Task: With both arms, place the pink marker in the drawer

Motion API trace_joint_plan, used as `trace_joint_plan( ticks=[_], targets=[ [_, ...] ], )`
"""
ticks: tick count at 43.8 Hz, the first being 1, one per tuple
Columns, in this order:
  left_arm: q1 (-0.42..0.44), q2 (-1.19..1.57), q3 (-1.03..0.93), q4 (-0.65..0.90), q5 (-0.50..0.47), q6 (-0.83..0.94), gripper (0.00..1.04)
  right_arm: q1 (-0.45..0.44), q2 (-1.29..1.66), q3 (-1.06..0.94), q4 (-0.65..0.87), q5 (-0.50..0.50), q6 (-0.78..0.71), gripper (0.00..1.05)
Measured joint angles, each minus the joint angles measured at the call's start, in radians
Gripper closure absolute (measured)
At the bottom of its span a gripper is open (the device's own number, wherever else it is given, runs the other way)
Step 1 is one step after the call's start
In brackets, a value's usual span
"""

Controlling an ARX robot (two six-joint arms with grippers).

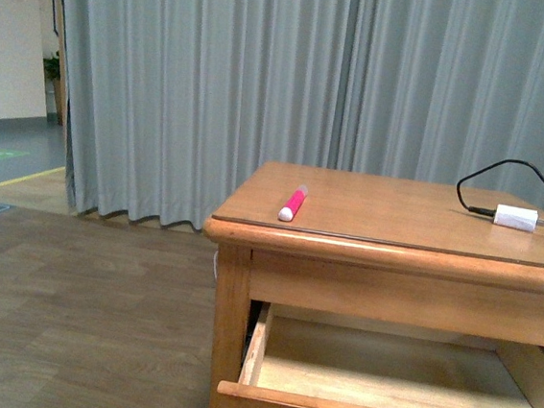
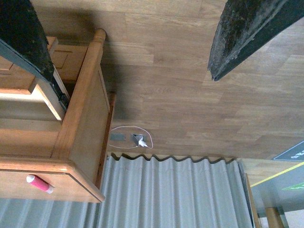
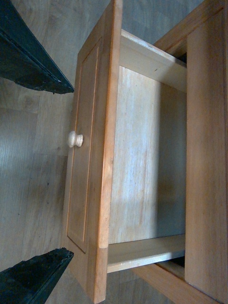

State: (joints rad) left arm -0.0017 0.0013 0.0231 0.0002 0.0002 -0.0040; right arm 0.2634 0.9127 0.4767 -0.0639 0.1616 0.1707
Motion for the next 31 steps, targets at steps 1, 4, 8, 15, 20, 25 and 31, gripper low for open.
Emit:
trace_joint_plan(
  ticks=[1, 4, 8, 15, 20, 25, 31],
  targets=[
    [0.000, 0.000, 0.000, 0.000, 0.000, 0.000, 0.06, -0.001, -0.003, 0.000, -0.003, 0.002, -0.003, 0.08],
    [0.000, 0.000, 0.000, 0.000, 0.000, 0.000, 0.06, -0.007, -0.011, 0.000, -0.011, 0.008, -0.006, 0.08],
    [0.000, 0.000, 0.000, 0.000, 0.000, 0.000, 0.06, -0.016, -0.028, 0.000, -0.016, 0.031, -0.006, 0.08],
    [0.002, 0.002, 0.001, -0.003, 0.009, -0.005, 0.06, -0.017, -0.030, 0.000, -0.017, 0.032, -0.006, 0.08],
    [-0.031, 0.075, 0.031, -0.122, 0.075, -0.067, 0.06, -0.017, -0.030, 0.000, -0.017, 0.032, -0.007, 0.08],
    [-0.179, 0.189, 0.093, -0.069, -0.034, -0.080, 0.06, -0.017, -0.030, 0.000, -0.017, 0.032, -0.006, 0.08],
    [-0.243, 0.386, 0.208, 0.074, -0.045, -0.080, 0.06, -0.017, -0.030, 0.000, -0.017, 0.032, -0.007, 0.08]
  ],
)
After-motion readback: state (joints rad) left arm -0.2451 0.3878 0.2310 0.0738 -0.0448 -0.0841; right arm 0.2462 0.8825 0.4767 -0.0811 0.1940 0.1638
